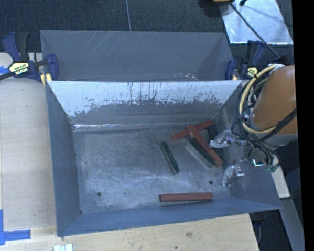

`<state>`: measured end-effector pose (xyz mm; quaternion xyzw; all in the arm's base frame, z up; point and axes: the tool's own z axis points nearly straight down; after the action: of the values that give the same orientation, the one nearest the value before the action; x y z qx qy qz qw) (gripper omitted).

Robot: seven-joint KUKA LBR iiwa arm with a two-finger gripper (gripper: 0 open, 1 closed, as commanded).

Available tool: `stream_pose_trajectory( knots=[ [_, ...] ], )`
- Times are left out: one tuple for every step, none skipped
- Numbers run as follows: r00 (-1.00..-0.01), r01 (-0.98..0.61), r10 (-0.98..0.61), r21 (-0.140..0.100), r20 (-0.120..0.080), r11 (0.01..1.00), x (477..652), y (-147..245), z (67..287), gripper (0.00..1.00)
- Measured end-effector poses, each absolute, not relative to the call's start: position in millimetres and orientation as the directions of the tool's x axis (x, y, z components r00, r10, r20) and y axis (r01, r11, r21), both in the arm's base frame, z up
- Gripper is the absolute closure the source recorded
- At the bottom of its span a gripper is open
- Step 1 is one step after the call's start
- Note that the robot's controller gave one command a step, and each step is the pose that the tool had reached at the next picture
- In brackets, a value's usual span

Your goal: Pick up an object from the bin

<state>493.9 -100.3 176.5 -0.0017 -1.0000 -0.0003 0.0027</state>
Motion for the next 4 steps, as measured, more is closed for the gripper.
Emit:
stream_pose_trajectory(
  knots=[
    [-1.000, 0.002, 0.002, 0.000, 0.002, 1.000, 494.4, -100.2, 178.6, 0.00],
    [-0.992, -0.123, -0.123, 0.000, 0.003, 0.992, 503.3, -97.1, 196.0, 0.00],
    [-0.957, -0.290, -0.290, 0.000, -0.006, 0.957, 570.1, -110.4, 82.6, 1.00],
    [-0.957, -0.289, -0.289, -0.009, -0.023, 0.957, 572.9, -111.3, 81.3, 0.00]
  ],
)
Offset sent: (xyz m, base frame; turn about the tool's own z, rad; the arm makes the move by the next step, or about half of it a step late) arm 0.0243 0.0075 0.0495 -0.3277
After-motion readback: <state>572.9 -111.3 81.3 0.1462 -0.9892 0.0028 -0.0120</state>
